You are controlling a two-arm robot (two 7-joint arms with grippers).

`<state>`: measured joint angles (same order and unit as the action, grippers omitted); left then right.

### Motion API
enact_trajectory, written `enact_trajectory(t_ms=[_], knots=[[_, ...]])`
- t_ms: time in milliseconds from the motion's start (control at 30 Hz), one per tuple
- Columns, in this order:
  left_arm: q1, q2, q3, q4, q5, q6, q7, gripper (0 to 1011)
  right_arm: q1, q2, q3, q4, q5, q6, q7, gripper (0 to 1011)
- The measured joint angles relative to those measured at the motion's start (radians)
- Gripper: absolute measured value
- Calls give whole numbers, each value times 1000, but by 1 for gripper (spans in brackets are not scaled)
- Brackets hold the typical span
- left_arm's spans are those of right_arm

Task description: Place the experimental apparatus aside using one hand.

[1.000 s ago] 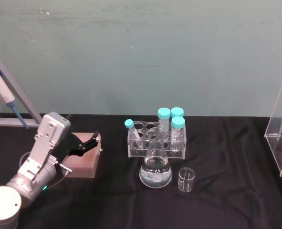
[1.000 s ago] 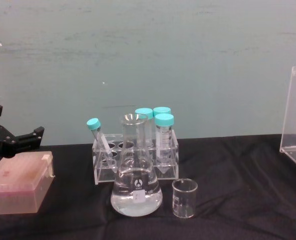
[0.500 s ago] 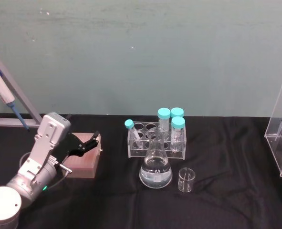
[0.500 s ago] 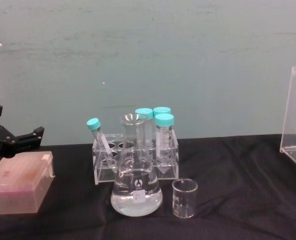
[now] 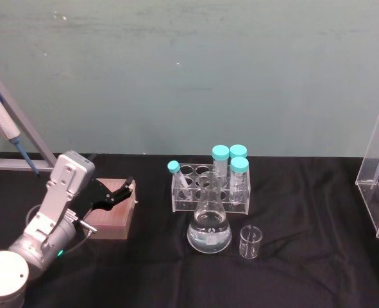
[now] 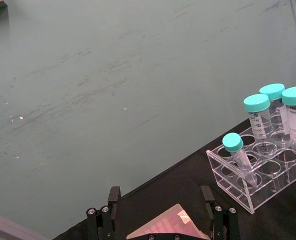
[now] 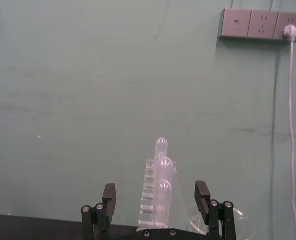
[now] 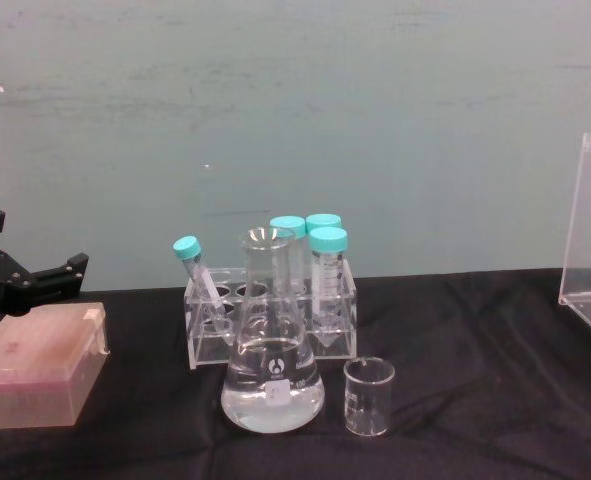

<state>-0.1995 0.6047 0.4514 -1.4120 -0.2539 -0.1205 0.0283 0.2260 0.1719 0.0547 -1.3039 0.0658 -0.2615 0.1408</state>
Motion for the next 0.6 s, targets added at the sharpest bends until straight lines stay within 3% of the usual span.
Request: enact_trajectory(t_ms=[600], knots=[[0, 0, 0, 0, 0, 0, 0, 1000, -33, -13, 9, -65, -66, -64, -28, 1004]])
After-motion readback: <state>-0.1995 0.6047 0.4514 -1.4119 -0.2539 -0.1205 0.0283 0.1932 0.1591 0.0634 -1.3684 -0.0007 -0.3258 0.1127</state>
